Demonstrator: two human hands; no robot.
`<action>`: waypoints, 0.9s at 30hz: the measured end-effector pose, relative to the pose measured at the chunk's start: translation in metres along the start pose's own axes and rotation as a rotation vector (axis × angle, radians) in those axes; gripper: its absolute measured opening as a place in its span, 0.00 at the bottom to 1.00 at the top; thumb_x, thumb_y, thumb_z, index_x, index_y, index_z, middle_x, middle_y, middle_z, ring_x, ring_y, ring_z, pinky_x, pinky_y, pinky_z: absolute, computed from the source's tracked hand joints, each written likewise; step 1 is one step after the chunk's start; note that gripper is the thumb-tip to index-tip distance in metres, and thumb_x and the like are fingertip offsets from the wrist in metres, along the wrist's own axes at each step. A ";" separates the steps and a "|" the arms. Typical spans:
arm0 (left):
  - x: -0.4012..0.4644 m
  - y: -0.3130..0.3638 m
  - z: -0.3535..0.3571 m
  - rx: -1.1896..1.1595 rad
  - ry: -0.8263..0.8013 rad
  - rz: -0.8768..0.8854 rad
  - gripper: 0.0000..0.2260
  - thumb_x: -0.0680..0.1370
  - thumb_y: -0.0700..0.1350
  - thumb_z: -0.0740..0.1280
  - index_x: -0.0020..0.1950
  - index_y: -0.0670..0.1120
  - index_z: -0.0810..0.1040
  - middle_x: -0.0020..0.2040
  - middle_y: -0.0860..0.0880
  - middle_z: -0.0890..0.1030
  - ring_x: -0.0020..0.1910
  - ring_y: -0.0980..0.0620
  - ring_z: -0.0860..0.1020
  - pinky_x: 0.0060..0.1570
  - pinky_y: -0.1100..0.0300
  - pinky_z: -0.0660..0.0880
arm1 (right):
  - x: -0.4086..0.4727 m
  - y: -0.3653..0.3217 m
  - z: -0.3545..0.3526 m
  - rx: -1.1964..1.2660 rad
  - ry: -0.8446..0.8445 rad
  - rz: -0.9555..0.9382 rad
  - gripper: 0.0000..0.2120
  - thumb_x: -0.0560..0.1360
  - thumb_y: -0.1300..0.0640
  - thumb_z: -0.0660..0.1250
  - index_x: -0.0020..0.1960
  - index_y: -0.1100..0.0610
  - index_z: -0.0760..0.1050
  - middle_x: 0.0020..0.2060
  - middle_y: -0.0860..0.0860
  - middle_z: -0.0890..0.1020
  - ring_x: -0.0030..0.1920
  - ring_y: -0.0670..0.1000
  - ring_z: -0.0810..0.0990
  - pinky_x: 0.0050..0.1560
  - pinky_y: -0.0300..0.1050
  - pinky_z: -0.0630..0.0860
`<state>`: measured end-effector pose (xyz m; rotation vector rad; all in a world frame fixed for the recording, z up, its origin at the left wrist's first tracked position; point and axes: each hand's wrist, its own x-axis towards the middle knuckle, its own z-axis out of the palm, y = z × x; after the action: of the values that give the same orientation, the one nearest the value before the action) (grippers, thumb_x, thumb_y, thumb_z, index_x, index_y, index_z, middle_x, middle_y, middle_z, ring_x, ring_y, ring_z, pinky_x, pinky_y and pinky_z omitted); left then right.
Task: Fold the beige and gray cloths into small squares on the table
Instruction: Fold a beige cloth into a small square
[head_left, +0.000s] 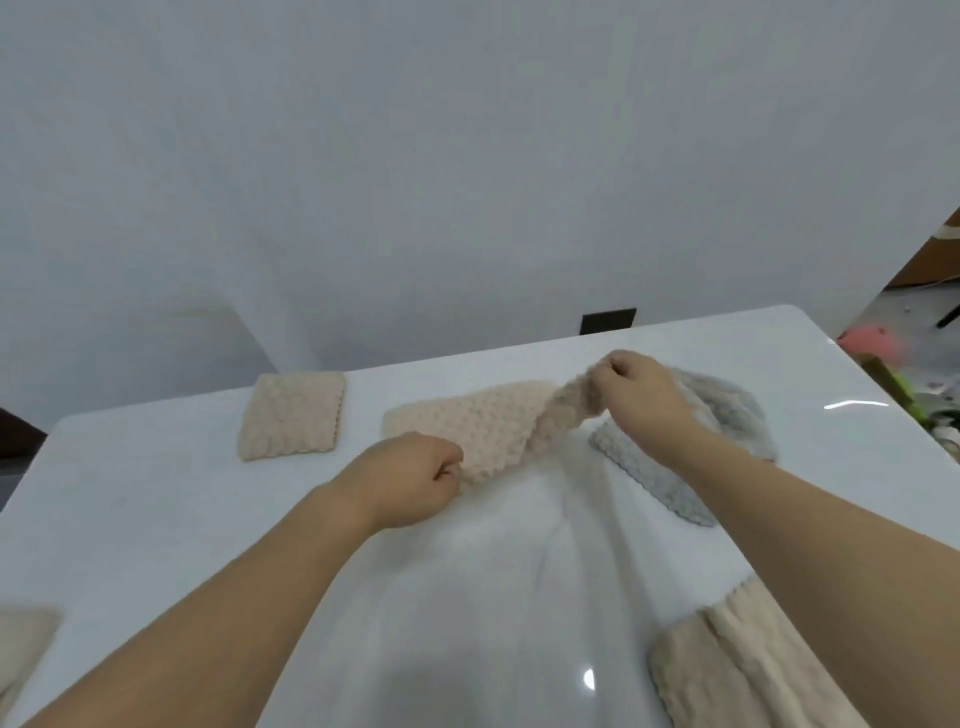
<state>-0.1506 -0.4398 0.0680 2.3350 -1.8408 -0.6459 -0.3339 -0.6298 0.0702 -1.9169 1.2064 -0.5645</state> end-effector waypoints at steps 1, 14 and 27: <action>0.001 0.002 0.015 -0.065 -0.082 -0.050 0.10 0.77 0.43 0.59 0.36 0.46 0.67 0.34 0.49 0.73 0.35 0.47 0.72 0.34 0.56 0.65 | -0.002 0.015 0.006 -0.089 -0.058 0.014 0.12 0.75 0.57 0.58 0.39 0.65 0.71 0.36 0.58 0.78 0.35 0.53 0.72 0.33 0.47 0.67; 0.021 0.022 0.070 -0.175 -0.273 -0.540 0.11 0.77 0.43 0.61 0.35 0.47 0.68 0.36 0.50 0.73 0.34 0.51 0.72 0.33 0.60 0.67 | 0.030 0.083 0.008 -0.452 -0.577 0.069 0.08 0.75 0.63 0.57 0.37 0.57 0.66 0.36 0.53 0.71 0.36 0.52 0.70 0.30 0.43 0.63; 0.081 -0.041 0.164 -0.011 0.656 -0.603 0.16 0.76 0.49 0.57 0.60 0.47 0.76 0.59 0.47 0.75 0.58 0.44 0.70 0.60 0.47 0.66 | 0.086 0.137 0.115 -0.594 0.024 -0.334 0.09 0.75 0.59 0.57 0.51 0.60 0.73 0.45 0.56 0.74 0.44 0.59 0.74 0.44 0.52 0.68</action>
<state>-0.1621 -0.4757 -0.1157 2.6437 -0.8622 0.0958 -0.2879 -0.6958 -0.1109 -2.6520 1.1576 -0.4246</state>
